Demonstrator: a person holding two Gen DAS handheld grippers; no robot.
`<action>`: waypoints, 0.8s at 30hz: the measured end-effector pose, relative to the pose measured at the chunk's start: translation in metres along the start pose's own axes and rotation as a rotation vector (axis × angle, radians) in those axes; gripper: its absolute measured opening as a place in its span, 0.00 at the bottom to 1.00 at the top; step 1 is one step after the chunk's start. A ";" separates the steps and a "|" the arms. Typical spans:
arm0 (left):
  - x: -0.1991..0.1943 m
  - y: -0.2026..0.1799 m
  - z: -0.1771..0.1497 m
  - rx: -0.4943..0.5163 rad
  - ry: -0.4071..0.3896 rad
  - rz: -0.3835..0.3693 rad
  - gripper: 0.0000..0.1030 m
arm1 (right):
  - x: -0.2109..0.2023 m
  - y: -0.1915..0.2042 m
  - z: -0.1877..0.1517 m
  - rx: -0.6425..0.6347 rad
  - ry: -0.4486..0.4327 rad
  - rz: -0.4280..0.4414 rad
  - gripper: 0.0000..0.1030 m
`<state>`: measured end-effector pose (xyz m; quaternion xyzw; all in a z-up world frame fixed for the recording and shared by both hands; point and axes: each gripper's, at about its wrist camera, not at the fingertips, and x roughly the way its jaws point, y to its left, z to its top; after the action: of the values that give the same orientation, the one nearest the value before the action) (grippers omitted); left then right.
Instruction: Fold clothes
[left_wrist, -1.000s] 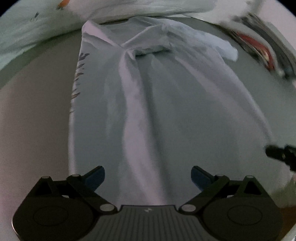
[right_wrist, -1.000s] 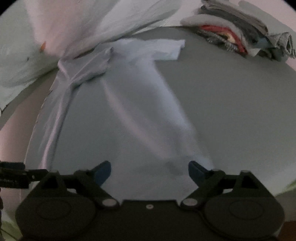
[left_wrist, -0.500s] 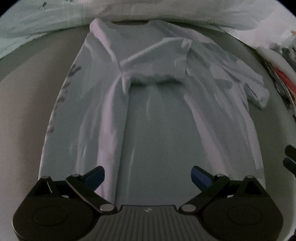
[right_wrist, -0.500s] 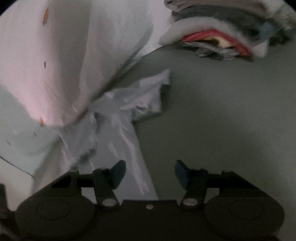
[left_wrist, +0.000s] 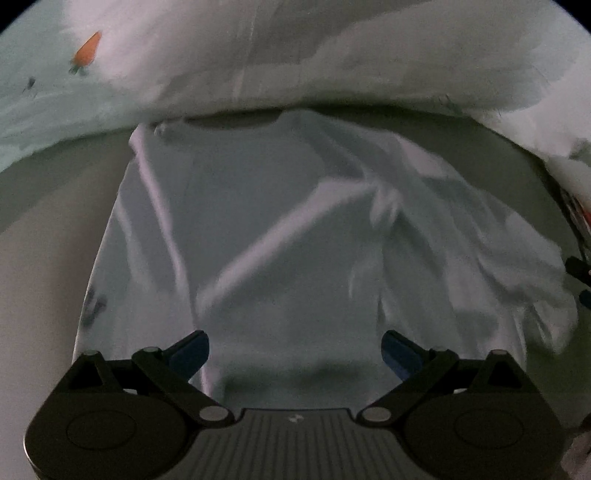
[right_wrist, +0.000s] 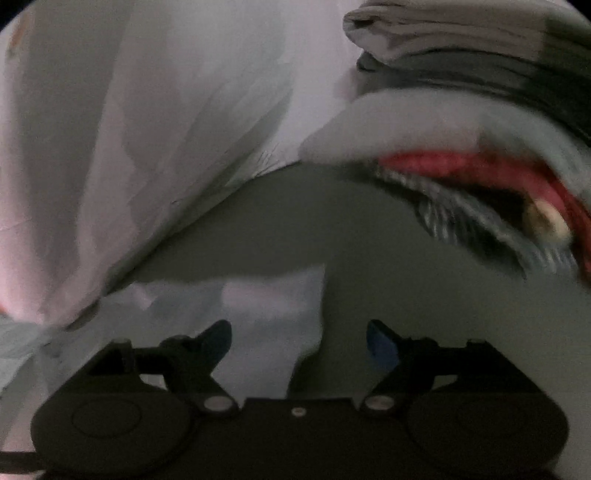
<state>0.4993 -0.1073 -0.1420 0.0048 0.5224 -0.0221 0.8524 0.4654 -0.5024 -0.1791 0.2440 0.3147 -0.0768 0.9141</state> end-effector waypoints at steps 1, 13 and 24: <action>0.007 -0.001 0.008 0.000 0.000 -0.001 0.96 | 0.010 0.000 0.007 -0.023 -0.001 -0.005 0.79; 0.058 -0.011 0.031 0.000 -0.046 0.031 1.00 | 0.050 0.039 0.007 -0.424 0.014 -0.065 0.51; 0.039 0.030 0.036 -0.133 -0.063 -0.160 1.00 | 0.025 0.085 0.029 -0.189 0.005 -0.045 0.11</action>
<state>0.5506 -0.0800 -0.1607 -0.0942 0.4946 -0.0557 0.8622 0.5262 -0.4425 -0.1406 0.1500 0.3281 -0.0666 0.9303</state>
